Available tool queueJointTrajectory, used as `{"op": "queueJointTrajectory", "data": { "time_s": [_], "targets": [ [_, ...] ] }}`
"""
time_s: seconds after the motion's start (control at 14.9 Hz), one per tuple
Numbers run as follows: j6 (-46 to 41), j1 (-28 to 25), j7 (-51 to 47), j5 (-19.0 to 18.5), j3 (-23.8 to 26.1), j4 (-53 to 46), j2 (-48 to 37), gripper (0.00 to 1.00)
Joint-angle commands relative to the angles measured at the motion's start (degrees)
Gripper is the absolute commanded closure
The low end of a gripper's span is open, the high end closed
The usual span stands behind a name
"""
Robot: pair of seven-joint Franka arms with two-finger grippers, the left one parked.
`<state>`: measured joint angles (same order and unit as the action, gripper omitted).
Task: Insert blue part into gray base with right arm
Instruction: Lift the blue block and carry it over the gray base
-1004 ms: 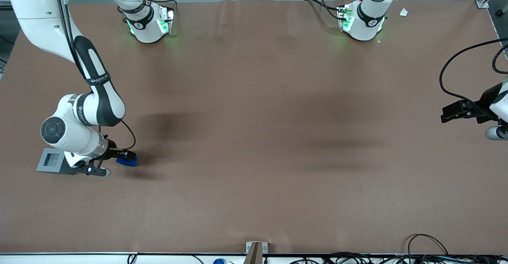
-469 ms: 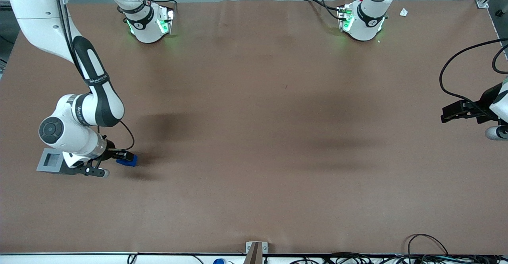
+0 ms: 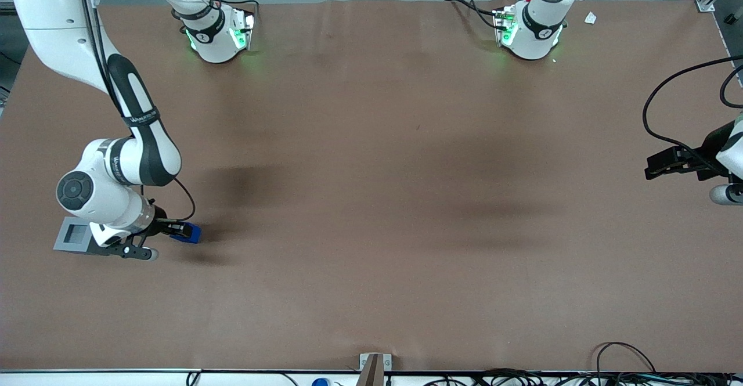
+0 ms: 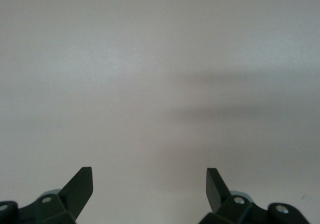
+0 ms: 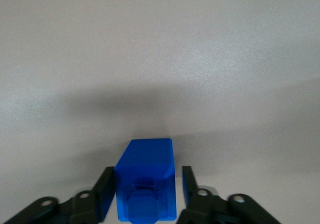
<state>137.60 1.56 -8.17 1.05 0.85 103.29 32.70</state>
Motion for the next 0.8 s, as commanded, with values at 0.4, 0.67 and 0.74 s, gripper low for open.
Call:
{"op": "queueJointTrajectory", "data": {
  "time_s": [0.4, 0.67, 0.74],
  "targets": [
    [-0.3, 1.0, -0.1, -0.7, 0.5, -1.1, 1.0, 0.95],
    [-8.7, 2.7, 1.6, -0.8, 0.6, -7.6, 0.8, 0.99],
    [-12.4, 4.1, 3.8, -0.5, 0.6, -9.9, 0.6, 0.99]
  ]
}}
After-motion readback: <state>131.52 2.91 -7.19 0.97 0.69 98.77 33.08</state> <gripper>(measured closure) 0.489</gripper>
